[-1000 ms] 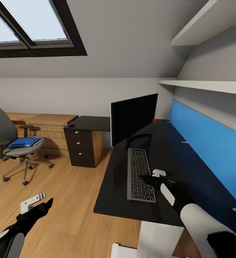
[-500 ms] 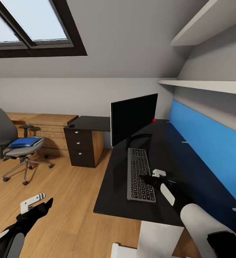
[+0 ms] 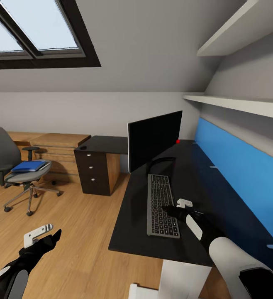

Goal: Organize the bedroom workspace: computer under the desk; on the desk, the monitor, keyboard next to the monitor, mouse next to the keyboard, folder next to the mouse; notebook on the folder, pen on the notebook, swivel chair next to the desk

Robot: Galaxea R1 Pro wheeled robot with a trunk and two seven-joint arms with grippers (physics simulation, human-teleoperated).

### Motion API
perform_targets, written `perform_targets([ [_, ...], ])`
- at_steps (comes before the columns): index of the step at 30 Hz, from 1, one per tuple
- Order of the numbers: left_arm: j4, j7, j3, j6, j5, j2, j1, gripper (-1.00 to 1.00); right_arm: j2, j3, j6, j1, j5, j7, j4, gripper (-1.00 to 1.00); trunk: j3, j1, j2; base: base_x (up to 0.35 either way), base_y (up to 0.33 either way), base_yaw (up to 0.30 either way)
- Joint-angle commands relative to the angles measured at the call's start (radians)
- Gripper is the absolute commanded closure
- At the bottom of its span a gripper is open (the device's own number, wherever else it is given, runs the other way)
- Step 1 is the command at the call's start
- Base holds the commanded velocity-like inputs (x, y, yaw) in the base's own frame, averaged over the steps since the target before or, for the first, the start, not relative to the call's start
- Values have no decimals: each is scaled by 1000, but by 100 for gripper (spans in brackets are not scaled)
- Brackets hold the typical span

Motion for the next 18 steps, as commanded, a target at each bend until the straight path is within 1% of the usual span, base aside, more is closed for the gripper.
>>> perform_targets([
  [1, -1, 8, -1, 5, 11, 0, -1, -100, -1, 4, 4, -1, -4, 0, -1, -100, 2, -4, 7, 0, 0, 0],
  [13, -1, 8, -1, 5, 11, 0, -1, -100, -1, 3, 1, 0, -4, 0, -3, -100, 40, -50, 91, 0, 0, 0],
  [18, -1, 8, -2, 5, 11, 0, -1, -100, -1, 2, -2, -1, -4, -2, -3, -100, 40, -50, 91, 0, 0, 0],
])
